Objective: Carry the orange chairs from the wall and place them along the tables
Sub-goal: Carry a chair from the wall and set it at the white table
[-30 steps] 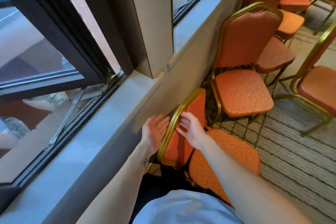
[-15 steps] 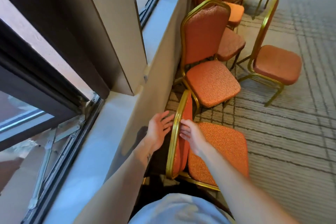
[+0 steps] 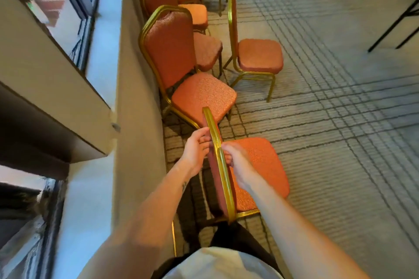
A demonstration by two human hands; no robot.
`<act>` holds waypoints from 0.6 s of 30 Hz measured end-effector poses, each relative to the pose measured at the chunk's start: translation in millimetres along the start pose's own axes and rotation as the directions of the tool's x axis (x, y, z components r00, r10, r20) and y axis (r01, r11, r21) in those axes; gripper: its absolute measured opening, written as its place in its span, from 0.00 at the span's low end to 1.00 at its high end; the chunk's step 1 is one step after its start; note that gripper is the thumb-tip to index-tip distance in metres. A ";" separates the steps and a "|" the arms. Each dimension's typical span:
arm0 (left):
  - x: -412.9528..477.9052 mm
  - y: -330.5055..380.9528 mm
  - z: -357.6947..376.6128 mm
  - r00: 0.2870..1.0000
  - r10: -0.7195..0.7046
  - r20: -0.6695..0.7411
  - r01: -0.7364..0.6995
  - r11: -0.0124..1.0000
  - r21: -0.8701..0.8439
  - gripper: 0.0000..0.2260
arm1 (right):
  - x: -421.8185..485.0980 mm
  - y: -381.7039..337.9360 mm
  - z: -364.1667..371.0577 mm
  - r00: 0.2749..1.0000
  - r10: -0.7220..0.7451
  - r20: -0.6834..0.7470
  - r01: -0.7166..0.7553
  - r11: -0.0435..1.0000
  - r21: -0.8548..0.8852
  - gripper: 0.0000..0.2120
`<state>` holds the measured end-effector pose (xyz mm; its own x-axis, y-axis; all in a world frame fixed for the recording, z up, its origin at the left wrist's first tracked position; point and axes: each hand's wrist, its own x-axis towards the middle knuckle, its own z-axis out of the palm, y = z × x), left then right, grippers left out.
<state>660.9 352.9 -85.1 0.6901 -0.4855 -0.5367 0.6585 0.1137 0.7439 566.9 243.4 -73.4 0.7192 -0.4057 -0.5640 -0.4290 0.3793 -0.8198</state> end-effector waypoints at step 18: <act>88.1 -0.5 185.4 0.707 0.255 0.659 -0.700 0.124 0.703 0.30 | 12.3 -72.5 -146.3 0.872 -0.307 -0.381 0.302 0.950 -0.073 0.16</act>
<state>665.7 149.4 -58.9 0.4580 -0.8859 0.0730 -0.6126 -0.2551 0.7481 526.9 89.3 -35.4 0.5510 -0.7867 -0.2783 -0.2302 0.1773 -0.9569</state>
